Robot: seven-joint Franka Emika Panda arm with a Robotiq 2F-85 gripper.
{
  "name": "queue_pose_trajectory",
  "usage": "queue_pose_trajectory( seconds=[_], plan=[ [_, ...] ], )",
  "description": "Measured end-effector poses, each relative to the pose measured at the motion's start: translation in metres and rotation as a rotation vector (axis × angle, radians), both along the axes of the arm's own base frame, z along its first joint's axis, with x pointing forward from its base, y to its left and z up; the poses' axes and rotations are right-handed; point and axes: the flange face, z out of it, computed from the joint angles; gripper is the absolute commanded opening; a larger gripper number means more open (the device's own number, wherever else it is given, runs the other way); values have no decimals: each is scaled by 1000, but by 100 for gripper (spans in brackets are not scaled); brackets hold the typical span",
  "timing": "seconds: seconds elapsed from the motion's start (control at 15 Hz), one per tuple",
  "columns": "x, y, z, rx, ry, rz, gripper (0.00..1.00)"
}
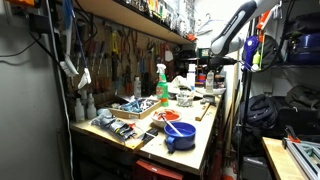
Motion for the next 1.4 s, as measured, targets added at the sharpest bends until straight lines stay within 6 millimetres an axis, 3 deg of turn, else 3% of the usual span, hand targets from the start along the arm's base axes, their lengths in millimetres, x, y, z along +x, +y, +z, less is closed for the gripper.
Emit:
queue_pose_trajectory(
  seconds=[0.27,0.87,0.93,1.0,1.2,1.4],
  plan=[
    [11,11,-2,-2,9,29,31],
    [16,14,-36,21,83,29,31],
    [18,14,-40,27,83,22,81],
    [20,15,-44,31,84,16,81],
    [25,13,-49,38,76,-10,99],
    [30,0,-26,5,31,-46,100]
  ],
)
